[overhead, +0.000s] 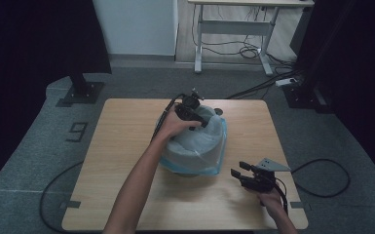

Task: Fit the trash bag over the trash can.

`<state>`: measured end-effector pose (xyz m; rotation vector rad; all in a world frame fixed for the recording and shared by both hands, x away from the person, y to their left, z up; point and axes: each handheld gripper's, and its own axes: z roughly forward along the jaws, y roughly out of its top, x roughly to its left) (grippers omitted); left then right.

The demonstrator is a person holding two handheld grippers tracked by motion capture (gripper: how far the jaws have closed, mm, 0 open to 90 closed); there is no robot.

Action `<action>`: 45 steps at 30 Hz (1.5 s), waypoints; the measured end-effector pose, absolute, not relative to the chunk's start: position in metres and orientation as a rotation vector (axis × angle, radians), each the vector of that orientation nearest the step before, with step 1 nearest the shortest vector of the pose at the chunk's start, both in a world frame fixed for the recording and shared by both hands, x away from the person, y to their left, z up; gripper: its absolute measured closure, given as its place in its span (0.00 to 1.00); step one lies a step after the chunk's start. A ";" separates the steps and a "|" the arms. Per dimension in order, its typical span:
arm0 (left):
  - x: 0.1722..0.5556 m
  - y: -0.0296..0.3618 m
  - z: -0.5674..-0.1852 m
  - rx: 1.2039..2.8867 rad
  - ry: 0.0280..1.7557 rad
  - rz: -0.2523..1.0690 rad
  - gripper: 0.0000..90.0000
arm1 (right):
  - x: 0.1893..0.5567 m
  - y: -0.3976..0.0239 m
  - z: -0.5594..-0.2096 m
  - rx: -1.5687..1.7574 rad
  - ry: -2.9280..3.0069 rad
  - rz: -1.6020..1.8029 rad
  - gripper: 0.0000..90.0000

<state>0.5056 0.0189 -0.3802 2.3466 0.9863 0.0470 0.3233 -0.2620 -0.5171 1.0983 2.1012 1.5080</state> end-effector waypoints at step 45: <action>0.425 0.048 -0.355 2.284 0.891 0.002 0.34 | 0.320 -0.265 -0.516 1.119 2.090 1.490 0.48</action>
